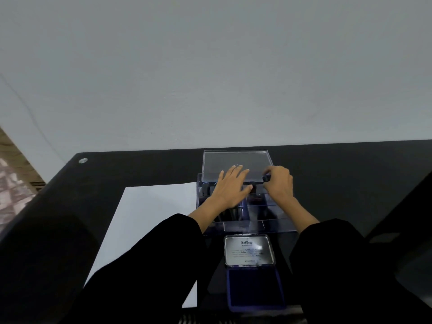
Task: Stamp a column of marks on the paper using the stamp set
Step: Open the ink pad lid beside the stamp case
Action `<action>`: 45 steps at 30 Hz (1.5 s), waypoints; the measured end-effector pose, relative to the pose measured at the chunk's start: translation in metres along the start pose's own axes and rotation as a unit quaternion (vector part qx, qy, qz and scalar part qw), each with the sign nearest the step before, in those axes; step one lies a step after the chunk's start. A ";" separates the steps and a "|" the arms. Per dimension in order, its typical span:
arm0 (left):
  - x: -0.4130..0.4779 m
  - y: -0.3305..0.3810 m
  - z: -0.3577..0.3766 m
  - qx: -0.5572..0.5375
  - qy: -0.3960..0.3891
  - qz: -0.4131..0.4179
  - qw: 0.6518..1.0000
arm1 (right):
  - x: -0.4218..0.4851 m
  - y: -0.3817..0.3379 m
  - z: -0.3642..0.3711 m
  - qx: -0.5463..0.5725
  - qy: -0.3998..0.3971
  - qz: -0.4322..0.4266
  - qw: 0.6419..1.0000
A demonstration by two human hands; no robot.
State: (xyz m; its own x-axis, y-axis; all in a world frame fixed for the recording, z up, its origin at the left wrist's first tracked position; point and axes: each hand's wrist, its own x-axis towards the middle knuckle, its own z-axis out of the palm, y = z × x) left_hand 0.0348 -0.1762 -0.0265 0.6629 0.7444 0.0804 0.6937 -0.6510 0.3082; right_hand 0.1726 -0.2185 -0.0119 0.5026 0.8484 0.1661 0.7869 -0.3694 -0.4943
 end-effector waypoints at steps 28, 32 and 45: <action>-0.175 0.030 -0.042 -0.030 -0.067 0.068 0.995 | -0.186 -0.025 -0.066 0.058 -0.069 -0.100 0.991; -0.194 0.032 -0.025 -0.039 -0.107 0.057 0.992 | -0.203 -0.024 -0.058 0.071 -0.083 -0.102 0.989; -0.218 0.034 0.012 0.007 -0.118 0.007 0.993 | -0.225 -0.016 -0.049 0.073 -0.069 -0.101 0.990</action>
State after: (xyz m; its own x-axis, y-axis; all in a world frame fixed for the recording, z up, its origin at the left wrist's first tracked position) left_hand -0.0826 -0.3626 -0.0443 0.7194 0.6804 -0.1400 0.6862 -0.6648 0.2951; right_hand 0.0650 -0.4224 0.0005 0.2790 0.9467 0.1611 0.8006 -0.1367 -0.5834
